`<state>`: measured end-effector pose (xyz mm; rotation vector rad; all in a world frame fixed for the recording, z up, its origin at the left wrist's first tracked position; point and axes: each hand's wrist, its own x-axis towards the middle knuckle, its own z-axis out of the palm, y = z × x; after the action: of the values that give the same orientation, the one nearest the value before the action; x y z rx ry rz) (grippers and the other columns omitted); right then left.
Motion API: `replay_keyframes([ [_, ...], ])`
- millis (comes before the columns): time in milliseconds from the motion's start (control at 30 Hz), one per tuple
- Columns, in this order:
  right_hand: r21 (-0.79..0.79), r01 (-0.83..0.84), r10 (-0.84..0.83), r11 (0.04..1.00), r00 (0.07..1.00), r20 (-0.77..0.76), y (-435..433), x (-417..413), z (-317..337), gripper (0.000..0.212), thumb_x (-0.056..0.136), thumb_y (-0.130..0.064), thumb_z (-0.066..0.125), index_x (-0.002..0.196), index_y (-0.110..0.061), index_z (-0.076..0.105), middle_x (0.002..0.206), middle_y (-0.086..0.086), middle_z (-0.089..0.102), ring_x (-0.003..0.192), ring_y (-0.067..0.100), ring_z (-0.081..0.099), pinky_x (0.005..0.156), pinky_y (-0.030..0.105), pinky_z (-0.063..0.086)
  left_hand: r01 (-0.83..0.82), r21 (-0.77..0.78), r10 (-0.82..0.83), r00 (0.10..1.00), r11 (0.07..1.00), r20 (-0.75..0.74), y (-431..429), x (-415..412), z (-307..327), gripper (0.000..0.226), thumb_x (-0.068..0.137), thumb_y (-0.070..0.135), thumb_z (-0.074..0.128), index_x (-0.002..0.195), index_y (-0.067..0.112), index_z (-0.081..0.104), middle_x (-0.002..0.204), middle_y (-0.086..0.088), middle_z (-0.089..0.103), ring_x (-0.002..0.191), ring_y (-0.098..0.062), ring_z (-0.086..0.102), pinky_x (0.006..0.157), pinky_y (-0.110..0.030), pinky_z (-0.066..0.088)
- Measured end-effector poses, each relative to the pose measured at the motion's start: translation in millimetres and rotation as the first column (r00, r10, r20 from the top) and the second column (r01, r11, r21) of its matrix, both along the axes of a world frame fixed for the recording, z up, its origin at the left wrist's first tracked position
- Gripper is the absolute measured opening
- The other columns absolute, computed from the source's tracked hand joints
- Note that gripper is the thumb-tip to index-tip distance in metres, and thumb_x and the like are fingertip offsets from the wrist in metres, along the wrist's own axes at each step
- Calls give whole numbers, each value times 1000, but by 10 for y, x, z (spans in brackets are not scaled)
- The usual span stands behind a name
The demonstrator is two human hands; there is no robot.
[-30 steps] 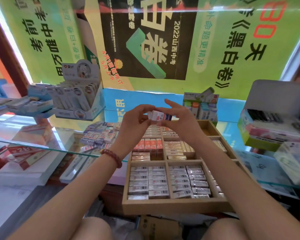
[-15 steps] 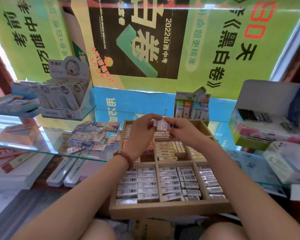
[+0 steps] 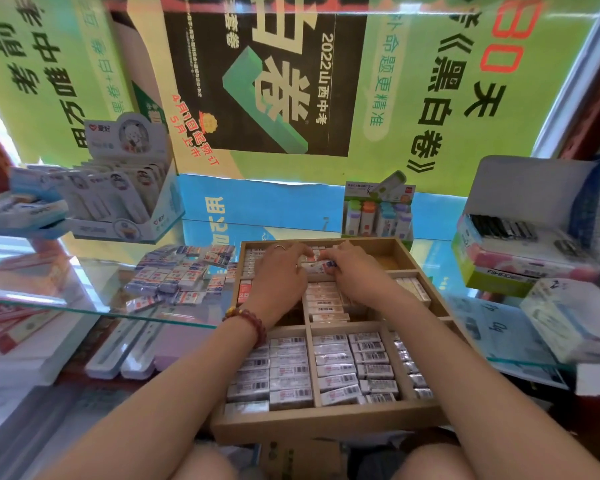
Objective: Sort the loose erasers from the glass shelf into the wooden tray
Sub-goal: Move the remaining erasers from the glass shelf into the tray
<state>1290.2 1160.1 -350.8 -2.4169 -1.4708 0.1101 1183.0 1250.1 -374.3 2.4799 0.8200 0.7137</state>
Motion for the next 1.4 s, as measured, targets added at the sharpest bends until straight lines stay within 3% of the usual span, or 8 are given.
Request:
replay_keyframes([
  [67,-93,-36,41,995,997,60,27,-26,0,35,101,-23,38,135,-26,48,130,6,45,122,24,43,99,39,34,-1,34,1,1000,999,3,0,-15,6,30,84,9,48,104,23,66,119,0,59,118,-20,45,103,-41,34],
  [200,-90,-61,54,994,995,-81,-6,-40,33,46,100,-17,36,146,-23,34,148,4,30,136,24,31,113,43,26,-14,52,16,999,999,-34,11,-51,25,24,87,13,49,95,22,70,118,3,60,117,-17,46,105,-39,31],
  [333,175,152,-158,973,987,22,-92,25,129,26,99,-27,43,117,-20,60,118,3,61,104,20,57,93,42,47,-11,38,12,1000,999,-21,28,-68,31,22,88,14,50,96,22,69,120,3,59,120,-18,45,107,-42,29],
  [567,90,153,-158,984,987,44,-78,-51,85,10,96,-31,49,100,-27,58,102,-4,65,97,18,57,94,39,33,-8,42,9,1000,999,-21,29,-82,35,20,87,15,52,93,26,68,120,5,60,120,-15,45,110,-43,25],
  [833,-12,339,-339,941,940,-18,67,-35,45,11,88,-27,56,95,-22,63,93,-2,65,100,21,56,109,53,22,-12,59,14,999,998,-36,42,-145,47,19,86,18,52,90,28,67,117,7,61,118,-15,47,109,-44,25],
  [1033,-10,487,-486,873,873,31,109,-48,79,22,88,-31,60,104,-17,64,106,5,65,105,26,54,95,39,34,-45,72,45,999,996,1,128,-240,73,19,85,15,52,90,25,67,119,7,62,116,-17,47,105,-34,22],
  [1167,-18,496,-496,868,868,-3,140,-150,140,18,90,-19,56,106,-12,59,109,7,64,103,25,58,84,34,43,-68,38,66,996,997,51,223,-375,98,20,83,12,52,82,28,65,115,4,64,113,-17,51,106,-45,30],
  [1400,-27,437,-431,899,893,127,169,-257,182,19,94,-26,52,105,-12,59,103,6,65,95,22,61,82,32,50,-86,-1,86,996,996,4,265,-549,111,20,86,13,52,85,25,67,115,3,64,111,-17,52,98,-31,36],
])
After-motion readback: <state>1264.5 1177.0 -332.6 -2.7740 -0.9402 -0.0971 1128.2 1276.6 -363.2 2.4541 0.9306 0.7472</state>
